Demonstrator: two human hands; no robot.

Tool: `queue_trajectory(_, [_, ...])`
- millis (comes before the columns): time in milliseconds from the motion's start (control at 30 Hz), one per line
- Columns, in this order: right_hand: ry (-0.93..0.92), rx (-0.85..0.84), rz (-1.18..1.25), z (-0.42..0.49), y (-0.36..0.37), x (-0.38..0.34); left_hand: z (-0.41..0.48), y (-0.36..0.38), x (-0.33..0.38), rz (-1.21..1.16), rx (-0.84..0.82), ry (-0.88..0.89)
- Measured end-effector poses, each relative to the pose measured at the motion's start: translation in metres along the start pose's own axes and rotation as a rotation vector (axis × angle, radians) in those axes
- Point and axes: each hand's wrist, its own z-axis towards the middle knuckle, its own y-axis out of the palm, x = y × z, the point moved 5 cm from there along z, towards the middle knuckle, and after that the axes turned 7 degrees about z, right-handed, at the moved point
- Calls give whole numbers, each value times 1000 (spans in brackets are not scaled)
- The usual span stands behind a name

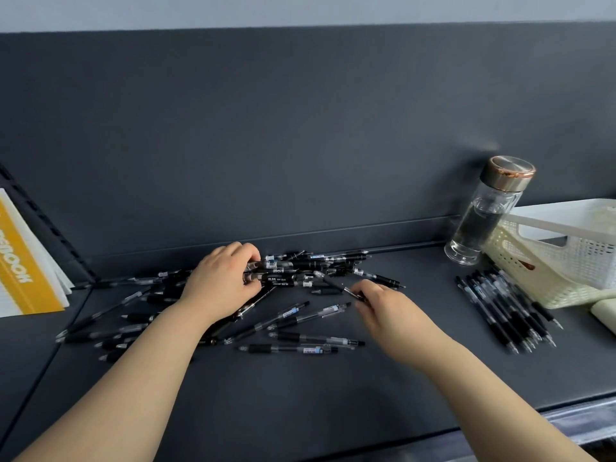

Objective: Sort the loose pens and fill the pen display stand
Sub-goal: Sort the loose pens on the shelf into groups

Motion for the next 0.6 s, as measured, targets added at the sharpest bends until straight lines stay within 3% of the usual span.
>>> queue_trajectory(100, [61, 34, 150, -3, -4, -1, 0, -4, 6, -48, -18, -22])
queue_trajectory(267, [178, -7, 360, -7, 4, 9, 0, 15, 17, -135, -343, -57])
queue_trajectory(367, [252, -20, 528, -10, 10, 17, 1, 19, 22, -103, -432, -75])
queue_trajectory(600, [284, -24, 543, -19, 14, 23, 4, 10, 35, -33, -562, -13])
